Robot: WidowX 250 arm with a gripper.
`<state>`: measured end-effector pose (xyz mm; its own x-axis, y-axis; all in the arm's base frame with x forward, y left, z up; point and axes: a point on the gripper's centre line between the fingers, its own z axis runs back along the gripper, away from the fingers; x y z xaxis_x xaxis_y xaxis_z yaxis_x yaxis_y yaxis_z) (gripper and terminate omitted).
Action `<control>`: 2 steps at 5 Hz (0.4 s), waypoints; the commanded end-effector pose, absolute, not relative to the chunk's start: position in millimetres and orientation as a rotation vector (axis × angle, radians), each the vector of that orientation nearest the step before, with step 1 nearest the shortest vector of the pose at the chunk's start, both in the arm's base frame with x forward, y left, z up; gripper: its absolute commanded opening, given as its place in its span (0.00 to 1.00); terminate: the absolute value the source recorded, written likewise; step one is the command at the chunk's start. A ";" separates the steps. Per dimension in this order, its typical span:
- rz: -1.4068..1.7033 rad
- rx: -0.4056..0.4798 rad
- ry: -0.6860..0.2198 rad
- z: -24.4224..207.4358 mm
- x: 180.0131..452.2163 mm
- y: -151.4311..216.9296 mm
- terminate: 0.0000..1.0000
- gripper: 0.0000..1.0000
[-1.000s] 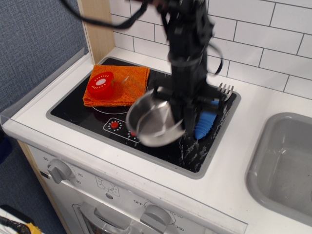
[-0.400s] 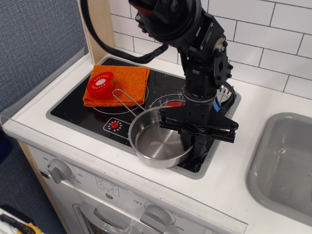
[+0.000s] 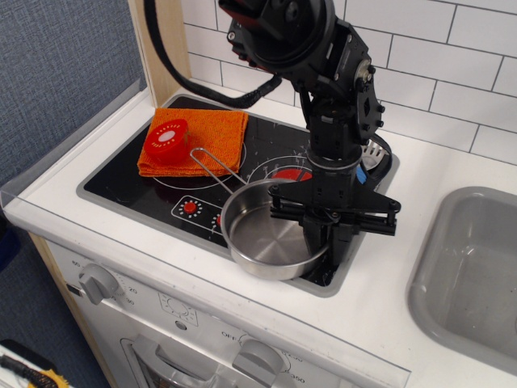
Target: Move the pot to the bottom right of stove
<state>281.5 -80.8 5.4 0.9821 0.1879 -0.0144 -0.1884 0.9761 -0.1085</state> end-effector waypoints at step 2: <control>0.139 -0.171 -0.108 52.0 274.8 -74.7 0.00 1.00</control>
